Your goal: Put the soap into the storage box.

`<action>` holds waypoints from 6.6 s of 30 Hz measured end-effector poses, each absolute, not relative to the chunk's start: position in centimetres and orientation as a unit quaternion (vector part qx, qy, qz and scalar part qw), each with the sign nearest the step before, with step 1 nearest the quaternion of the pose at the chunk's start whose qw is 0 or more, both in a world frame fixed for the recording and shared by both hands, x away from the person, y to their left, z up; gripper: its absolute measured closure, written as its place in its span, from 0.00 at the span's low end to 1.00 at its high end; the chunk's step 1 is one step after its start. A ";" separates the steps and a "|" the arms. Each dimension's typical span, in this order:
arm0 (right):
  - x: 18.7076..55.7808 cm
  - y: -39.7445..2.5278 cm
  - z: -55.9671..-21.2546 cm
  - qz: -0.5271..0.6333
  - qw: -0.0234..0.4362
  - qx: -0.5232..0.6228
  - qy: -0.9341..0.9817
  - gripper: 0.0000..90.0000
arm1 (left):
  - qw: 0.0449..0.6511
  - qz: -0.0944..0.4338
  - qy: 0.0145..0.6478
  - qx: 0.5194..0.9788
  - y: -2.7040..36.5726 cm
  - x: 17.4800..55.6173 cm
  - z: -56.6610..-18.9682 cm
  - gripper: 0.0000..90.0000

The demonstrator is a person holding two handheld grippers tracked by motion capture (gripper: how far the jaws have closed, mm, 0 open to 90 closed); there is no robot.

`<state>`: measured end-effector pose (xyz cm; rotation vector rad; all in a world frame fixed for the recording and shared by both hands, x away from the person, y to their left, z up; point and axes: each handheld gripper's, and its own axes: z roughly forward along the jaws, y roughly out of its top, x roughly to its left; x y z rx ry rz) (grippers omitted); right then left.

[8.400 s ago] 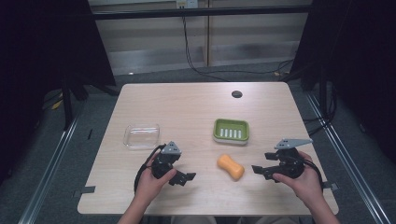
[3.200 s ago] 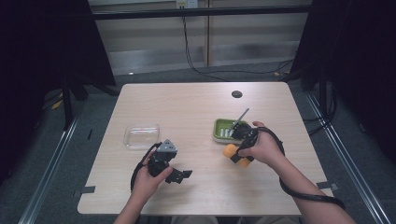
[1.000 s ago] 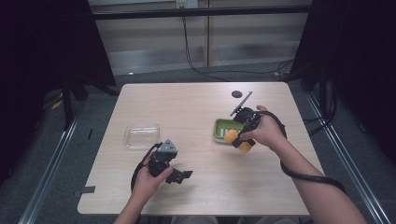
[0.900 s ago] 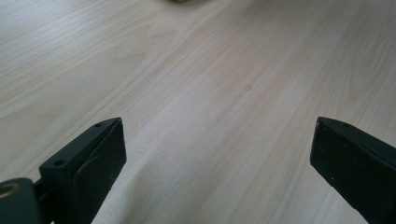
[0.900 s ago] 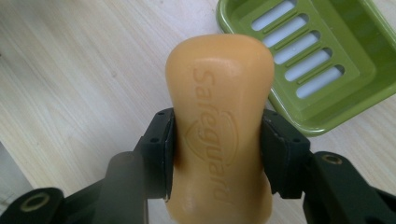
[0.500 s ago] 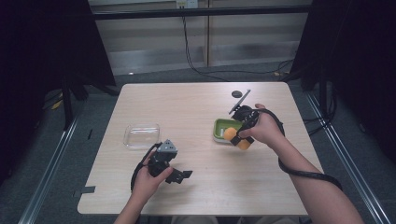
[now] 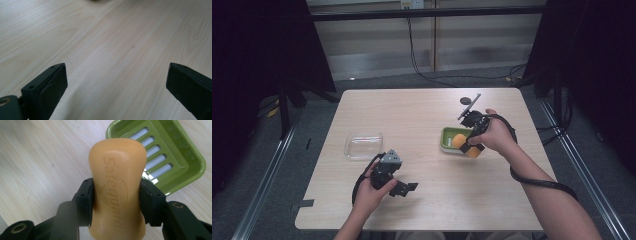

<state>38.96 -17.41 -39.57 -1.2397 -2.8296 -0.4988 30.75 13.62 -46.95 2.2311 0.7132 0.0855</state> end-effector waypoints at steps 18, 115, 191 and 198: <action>40.0 -17.6 -39.9 -0.155 0.003 -0.396 -0.905 0.56 | 0.383 0.029 0.281 0.879 13.7 30.8 -47.0 0.04; 44.1 -17.8 -41.2 -0.133 -0.033 -0.341 -0.930 0.56 | 0.388 0.034 0.283 0.877 13.9 30.9 -46.9 0.04; 45.8 -16.5 -44.1 -0.125 -0.035 -0.279 -0.951 0.56 | 0.386 0.038 0.283 0.877 14.0 30.8 -46.8 0.04; 45.9 -16.5 -44.4 -0.121 -0.037 -0.279 -0.952 0.55 | 0.384 0.037 0.281 0.879 14.0 30.8 -46.7 0.04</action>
